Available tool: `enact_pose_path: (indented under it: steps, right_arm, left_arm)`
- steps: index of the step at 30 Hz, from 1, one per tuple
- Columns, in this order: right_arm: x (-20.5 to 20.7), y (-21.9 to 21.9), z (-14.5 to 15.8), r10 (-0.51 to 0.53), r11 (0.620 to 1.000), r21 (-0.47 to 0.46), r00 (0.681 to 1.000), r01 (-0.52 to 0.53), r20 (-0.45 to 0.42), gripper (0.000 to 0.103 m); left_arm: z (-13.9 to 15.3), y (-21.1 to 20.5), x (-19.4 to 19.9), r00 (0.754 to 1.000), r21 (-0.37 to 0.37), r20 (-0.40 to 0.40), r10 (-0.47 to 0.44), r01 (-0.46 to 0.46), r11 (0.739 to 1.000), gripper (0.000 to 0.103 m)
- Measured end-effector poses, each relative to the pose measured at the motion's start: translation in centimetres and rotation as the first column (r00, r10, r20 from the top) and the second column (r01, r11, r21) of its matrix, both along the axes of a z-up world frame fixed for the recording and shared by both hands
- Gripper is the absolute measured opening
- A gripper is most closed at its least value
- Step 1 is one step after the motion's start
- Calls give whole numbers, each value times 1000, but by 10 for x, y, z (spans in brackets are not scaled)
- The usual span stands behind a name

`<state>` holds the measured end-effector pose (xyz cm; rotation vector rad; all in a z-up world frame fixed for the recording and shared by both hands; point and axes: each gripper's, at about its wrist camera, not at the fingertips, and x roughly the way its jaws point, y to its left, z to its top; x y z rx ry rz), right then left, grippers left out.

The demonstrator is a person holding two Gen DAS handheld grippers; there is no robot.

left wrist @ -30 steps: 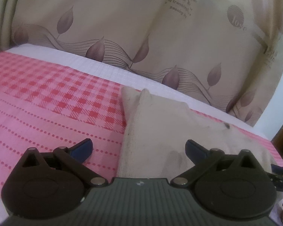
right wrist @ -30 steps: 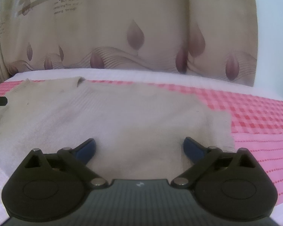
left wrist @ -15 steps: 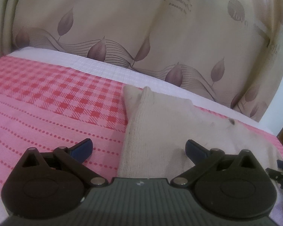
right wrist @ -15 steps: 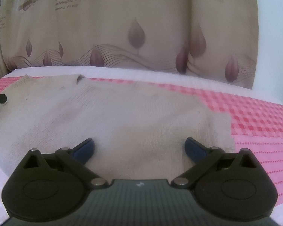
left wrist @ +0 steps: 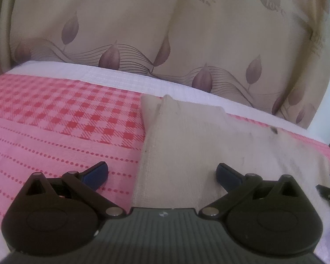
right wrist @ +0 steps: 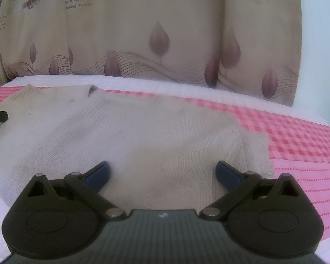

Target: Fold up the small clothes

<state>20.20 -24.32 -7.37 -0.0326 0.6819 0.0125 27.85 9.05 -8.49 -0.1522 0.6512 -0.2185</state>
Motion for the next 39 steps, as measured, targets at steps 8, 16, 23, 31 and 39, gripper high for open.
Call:
enact_pose_path:
  steps: [8, 16, 23, 31, 39]
  right_arm:
    - [0, -1, 0, 0, 1000, 0, 1000, 0, 0, 103]
    - [1, -3, 0, 1, 1000, 8, 1000, -1, 1, 103]
    - [1, -3, 0, 1, 1000, 9, 1000, -1, 2, 103]
    - [0, -2, 0, 0, 1000, 7, 1000, 0, 3, 103]
    - [1, -5, 1, 0, 1000, 21, 1000, 0, 7, 103]
  left_arm:
    - [0, 4, 3, 998, -40, -11, -57, 56, 998, 103]
    - [3, 25, 36, 944, -161, -69, -322, 308, 938, 102]
    - [-1, 31, 67, 895, -231, -94, -436, 406, 884, 94]
    - [-2, 8, 84, 852, -118, -78, -518, 508, 853, 62]
    - [16, -6, 88, 843, -65, -110, -527, 523, 850, 23]
